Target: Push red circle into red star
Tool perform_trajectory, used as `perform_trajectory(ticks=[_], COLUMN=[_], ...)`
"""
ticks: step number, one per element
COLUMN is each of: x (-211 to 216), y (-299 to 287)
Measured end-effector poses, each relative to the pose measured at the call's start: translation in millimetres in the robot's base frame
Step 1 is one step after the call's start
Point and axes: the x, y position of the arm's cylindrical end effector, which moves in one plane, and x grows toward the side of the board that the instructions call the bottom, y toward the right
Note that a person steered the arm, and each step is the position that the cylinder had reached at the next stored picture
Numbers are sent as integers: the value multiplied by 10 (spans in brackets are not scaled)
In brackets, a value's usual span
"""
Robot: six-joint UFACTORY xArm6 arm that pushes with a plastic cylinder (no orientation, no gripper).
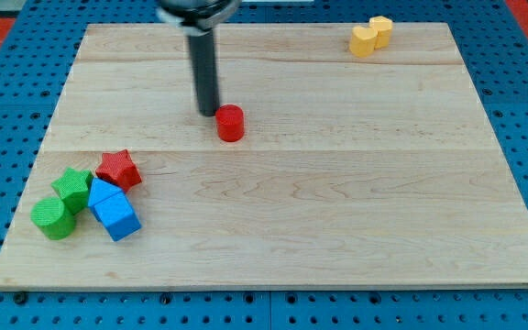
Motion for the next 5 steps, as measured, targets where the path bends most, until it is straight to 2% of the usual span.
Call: perform_trajectory(ticks=[1, 2, 3, 4, 5], x=[0, -529, -270, 108, 442], y=[-79, -46, 807, 587, -65])
